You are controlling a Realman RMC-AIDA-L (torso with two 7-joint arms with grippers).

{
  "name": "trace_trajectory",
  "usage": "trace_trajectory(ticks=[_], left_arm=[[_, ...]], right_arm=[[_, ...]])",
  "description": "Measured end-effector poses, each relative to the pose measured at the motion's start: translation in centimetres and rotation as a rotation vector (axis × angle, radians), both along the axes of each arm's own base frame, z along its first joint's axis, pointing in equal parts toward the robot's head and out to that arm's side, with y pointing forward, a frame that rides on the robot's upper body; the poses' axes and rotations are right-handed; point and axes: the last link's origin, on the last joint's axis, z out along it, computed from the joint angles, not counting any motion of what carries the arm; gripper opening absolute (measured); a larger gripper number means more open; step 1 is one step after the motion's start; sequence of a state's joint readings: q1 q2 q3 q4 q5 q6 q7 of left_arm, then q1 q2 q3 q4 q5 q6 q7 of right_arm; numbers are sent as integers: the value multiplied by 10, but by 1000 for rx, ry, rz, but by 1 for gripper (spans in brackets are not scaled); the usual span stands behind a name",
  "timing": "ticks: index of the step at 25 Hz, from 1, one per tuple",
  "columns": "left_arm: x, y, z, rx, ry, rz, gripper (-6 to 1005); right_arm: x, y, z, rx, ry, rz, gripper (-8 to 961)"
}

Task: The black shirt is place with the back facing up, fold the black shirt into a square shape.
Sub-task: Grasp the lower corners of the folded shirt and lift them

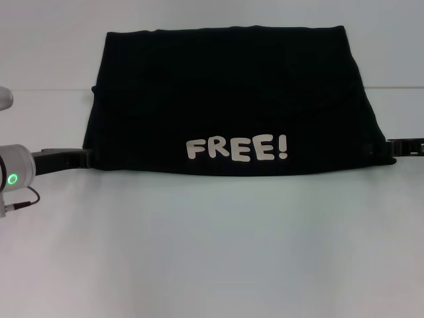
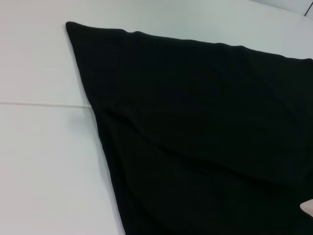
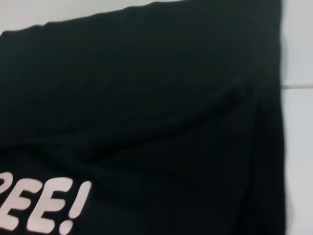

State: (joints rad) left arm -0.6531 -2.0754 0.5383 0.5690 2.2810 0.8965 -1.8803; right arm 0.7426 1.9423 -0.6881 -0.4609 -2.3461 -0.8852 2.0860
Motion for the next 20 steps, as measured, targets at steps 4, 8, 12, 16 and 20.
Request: trace_trajectory(ticks=[4,8,12,16,20], left_arm=[[1,2,1,3,2,-3,2],[3,4,1,4,4,-6,3],[4,4,1,5,5,-7,4],[4,5,1,5,4,-8,5],[3,4,0,5,2,-4,6]], right_arm=[[-4,1,-7,-13,-10,10,512],[-3,-1,-11,-25,-10,6,496],[-1,-2,-12,-24,-8,1,480],[-1,-2,-11,-23,-12,2,464],[0,-3,-10,-24,-13,19,224]])
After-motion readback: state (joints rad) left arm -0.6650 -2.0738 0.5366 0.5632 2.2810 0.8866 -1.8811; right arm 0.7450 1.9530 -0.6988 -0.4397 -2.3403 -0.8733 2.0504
